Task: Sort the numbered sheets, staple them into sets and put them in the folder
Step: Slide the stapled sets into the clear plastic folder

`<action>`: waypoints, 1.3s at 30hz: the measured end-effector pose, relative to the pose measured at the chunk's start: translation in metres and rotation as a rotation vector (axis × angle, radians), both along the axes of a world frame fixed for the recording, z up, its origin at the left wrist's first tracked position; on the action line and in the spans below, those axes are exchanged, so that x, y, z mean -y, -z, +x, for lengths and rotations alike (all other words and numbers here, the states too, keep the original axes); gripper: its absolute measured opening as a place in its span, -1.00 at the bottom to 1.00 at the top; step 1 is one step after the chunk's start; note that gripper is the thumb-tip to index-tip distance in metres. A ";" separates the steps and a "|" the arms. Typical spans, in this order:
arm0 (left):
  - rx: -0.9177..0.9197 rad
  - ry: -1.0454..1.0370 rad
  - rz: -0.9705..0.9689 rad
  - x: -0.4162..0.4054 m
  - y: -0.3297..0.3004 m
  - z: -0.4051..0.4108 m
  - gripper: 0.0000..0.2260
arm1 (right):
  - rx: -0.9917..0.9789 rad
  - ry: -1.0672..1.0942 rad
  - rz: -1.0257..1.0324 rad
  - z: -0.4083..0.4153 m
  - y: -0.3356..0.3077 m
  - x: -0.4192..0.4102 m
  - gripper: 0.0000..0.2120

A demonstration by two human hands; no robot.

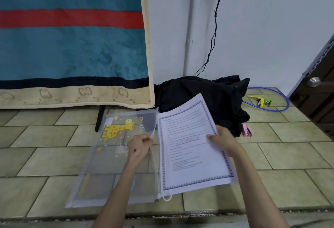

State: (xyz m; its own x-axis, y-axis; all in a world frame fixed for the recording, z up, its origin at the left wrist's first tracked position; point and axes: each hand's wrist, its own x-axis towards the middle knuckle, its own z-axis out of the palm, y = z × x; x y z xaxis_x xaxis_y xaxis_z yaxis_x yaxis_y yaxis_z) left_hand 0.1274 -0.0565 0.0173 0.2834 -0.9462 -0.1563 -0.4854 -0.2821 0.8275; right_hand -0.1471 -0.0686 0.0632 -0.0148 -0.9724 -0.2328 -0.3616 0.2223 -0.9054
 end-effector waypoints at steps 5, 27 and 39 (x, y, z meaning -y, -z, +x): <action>-0.066 -0.033 0.018 -0.002 0.004 -0.003 -0.76 | -0.030 -0.060 0.061 -0.050 -0.024 0.005 -0.79; 0.246 0.028 -0.033 -0.017 -0.030 -0.020 -0.76 | 0.106 -0.364 0.319 -0.025 0.004 0.037 -0.76; 0.261 0.139 0.139 -0.023 -0.062 -0.004 -0.61 | 0.481 0.052 0.368 0.018 0.037 0.008 -0.75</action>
State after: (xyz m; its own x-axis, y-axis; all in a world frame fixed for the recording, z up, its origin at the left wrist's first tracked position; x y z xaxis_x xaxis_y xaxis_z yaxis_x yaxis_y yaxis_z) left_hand 0.1238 -0.0337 0.0789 0.2001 -0.9534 -0.2257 -0.7179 -0.2994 0.6284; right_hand -0.1293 -0.0763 0.0259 0.1306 -0.8275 -0.5461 0.0885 0.5583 -0.8249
